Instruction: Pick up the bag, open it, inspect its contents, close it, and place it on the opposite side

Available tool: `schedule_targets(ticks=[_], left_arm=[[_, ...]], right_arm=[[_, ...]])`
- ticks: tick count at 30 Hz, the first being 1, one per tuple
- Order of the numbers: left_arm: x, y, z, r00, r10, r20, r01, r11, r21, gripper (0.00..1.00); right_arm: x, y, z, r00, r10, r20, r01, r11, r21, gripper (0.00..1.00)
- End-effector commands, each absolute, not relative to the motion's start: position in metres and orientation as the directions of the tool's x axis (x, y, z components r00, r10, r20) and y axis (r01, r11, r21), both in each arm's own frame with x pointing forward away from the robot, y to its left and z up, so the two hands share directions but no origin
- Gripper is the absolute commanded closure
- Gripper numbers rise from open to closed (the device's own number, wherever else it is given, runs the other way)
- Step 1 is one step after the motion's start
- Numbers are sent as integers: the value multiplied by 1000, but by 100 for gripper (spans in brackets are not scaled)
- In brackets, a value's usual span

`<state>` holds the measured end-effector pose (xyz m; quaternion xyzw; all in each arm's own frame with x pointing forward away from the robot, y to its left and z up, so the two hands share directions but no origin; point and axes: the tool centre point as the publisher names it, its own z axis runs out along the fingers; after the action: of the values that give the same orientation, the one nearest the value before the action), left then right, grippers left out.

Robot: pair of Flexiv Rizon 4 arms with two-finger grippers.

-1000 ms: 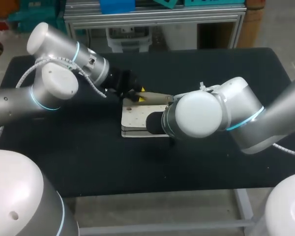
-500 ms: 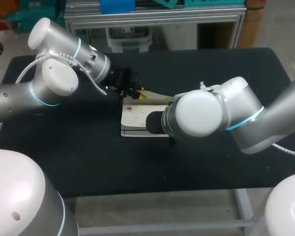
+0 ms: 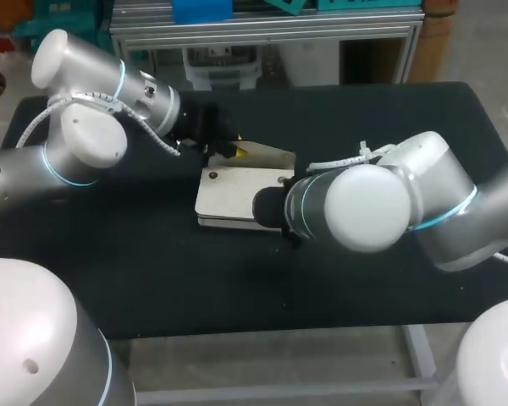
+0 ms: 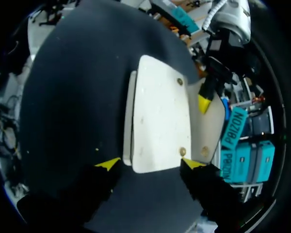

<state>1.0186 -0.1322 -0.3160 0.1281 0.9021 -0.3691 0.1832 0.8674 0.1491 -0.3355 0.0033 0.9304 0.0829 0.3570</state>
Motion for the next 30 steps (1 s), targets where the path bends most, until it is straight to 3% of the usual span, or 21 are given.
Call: schedule_targets(ticks=[1, 6, 7, 9, 10, 30], left_arm=[[1009, -129, -299, -899, 57, -434, 343, 708, -617, 100], [1010, -128, -279, -903, -19, -429, 288, 716, -636, 100], [1010, -127, -275, -905, -39, -424, 270, 716, -643, 100], [1013, -125, -269, -902, -88, -422, 235, 720, -653, 100], [1014, -122, -264, -902, -112, -418, 219, 715, -664, 100], [994, -131, -246, -892, -128, -434, 213, 728, -652, 100]], right_arm=[[853, 136, -315, -733, 79, -676, -47, 985, 166, 0], [854, 130, -299, -729, 112, -675, -22, 982, 187, 0], [854, 130, -296, -726, 113, -678, -23, 982, 188, 14], [854, 130, -293, -724, 123, -678, -18, 980, 197, 66], [855, 130, -292, -726, 131, -675, -8, 980, 199, 100], [888, 141, -268, -671, 122, -731, -52, 976, 210, 100]])
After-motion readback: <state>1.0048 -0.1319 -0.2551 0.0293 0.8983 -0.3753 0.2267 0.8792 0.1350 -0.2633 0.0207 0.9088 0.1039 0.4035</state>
